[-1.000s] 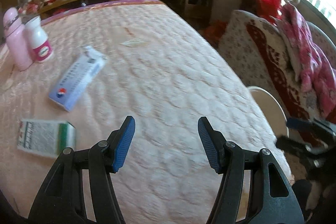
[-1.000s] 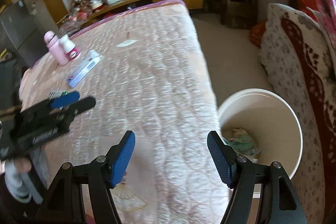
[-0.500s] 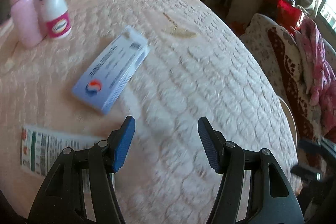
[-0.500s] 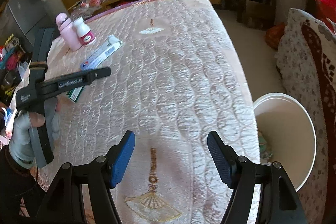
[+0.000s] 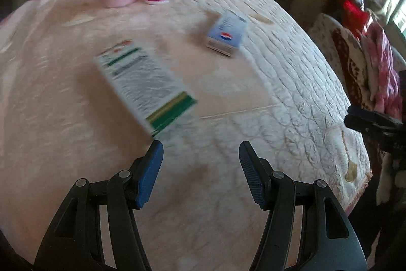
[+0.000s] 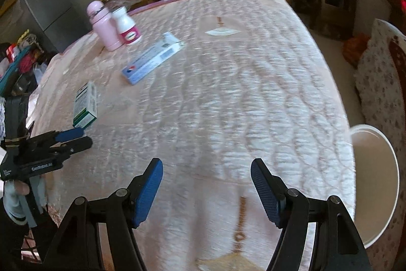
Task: Collect trash
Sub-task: 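Move both tools back over the boxes on the bed, then grasp green-white Watermelon Frost box with left tool while right tool grasps blue-white medicine box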
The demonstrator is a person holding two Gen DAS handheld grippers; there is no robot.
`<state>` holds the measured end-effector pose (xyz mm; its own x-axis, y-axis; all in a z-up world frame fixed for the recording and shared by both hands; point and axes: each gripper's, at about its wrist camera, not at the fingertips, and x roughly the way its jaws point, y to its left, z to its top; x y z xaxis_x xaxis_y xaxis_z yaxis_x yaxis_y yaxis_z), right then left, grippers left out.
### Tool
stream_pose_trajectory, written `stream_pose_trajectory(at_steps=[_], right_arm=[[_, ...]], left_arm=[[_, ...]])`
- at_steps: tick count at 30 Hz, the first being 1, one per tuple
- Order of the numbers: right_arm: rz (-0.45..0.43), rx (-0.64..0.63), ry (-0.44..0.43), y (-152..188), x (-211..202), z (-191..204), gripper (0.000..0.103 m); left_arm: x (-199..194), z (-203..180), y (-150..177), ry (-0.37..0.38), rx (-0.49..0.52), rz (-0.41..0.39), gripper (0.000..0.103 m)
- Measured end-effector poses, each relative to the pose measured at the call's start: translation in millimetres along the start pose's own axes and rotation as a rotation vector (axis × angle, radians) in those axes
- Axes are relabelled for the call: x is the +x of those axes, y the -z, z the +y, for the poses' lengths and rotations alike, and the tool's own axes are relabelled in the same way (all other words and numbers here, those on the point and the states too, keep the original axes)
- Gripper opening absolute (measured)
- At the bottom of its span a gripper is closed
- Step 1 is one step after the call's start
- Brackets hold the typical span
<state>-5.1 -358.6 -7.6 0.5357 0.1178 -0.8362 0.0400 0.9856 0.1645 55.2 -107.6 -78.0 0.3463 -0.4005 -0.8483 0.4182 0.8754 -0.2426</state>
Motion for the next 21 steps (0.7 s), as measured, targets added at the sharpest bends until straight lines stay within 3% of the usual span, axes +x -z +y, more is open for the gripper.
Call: stream_pose_trajectory(at_steps=[7,12,16,21], right_arm=[[0.008,-0.017,-0.047,-19,25,33,0.07],[0.009,-0.016,-0.076,-41,46,51,0.07],[0.0,0.062,-0.104,-65,64,52,0.073],[0.001,0.15,-0.103,-109,96,55,0.076]], left_arm=[[-37,12,0,0.038,-0.061,-0.088,0.061],[-31,14,-22,-0.061,-0.134,-0.136,0.061],[-15,24,-38,-0.138,-0.217,-0.155,0.061],[-11,40,-37,-0.13,-0.268,-0.152,0.061]])
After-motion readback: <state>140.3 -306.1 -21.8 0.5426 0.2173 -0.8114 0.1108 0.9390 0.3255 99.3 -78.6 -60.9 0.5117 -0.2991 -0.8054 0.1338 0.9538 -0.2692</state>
